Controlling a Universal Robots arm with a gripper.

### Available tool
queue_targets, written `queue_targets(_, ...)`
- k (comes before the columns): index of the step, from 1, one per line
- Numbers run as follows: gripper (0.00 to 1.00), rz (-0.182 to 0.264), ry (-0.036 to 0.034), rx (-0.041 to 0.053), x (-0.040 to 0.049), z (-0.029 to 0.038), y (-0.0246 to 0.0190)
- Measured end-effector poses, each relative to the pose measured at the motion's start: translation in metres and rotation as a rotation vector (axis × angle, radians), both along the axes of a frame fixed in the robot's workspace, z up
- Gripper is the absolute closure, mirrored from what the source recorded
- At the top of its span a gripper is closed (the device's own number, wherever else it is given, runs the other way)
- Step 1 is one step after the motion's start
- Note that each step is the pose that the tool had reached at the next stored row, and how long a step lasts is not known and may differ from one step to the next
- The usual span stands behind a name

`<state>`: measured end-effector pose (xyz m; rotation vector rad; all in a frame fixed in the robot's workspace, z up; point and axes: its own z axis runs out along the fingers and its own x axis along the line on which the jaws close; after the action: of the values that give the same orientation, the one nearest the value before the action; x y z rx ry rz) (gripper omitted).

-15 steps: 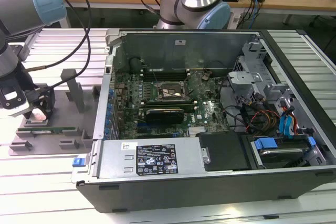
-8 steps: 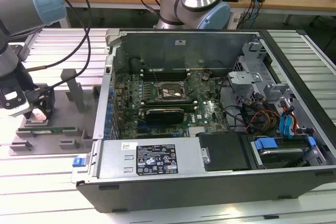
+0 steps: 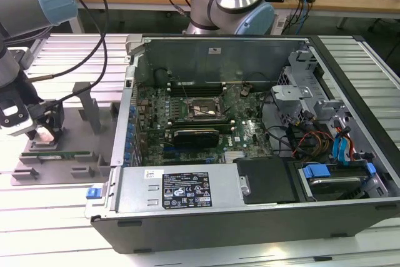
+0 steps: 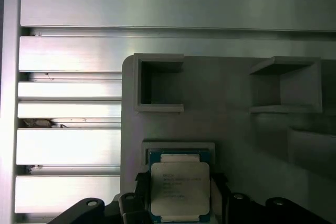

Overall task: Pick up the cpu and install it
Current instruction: 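Pick up the cpu and move it towards the insertion slot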

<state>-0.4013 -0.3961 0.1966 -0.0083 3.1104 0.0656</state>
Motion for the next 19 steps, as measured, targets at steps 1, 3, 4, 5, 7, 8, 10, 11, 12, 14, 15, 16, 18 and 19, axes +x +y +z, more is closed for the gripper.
queue_targets(1, 0.45, 0.000, 0.0000, 0.0000, 0.0000, 0.0000, 0.0000)
queue_targets(3, 0.45, 0.000, 0.0000, 0.0000, 0.0000, 0.0002, 0.0000)
queue_targets(4, 0.45, 0.000, 0.0000, 0.0000, 0.0000, 0.0003, 0.0000)
queue_targets(5, 0.45, 0.000, 0.0001, -0.0001, 0.0000, 0.0006, 0.0000)
queue_targets(7, 0.45, 0.000, 0.0004, -0.0002, -0.0001, 0.0025, 0.0000)
queue_targets(8, 0.45, 0.000, 0.0001, 0.0000, 0.0000, 0.0036, 0.0000)
queue_targets(10, 0.45, 0.000, 0.0000, 0.0000, 0.0000, 0.0065, 0.0000)
queue_targets(11, 0.45, 0.000, -0.0001, 0.0000, 0.0000, 0.0080, 0.0000)
queue_targets(12, 0.45, 0.000, 0.0000, 0.0000, 0.0000, 0.0096, 0.0000)
queue_targets(14, 0.45, 0.000, 0.0000, -0.0001, 0.0000, 0.0139, 0.0000)
queue_targets(15, 0.45, 0.000, 0.0000, 0.0000, 0.0000, 0.0149, 0.0000)
queue_targets(16, 0.45, 0.000, 0.0000, -0.0001, 0.0000, 0.0159, 0.0000)
queue_targets(18, 0.45, 0.000, 0.0000, 0.0000, 0.0000, 0.0183, 0.0000)
queue_targets(19, 0.45, 0.000, 0.0000, 0.0000, 0.0000, 0.0214, 0.0000)
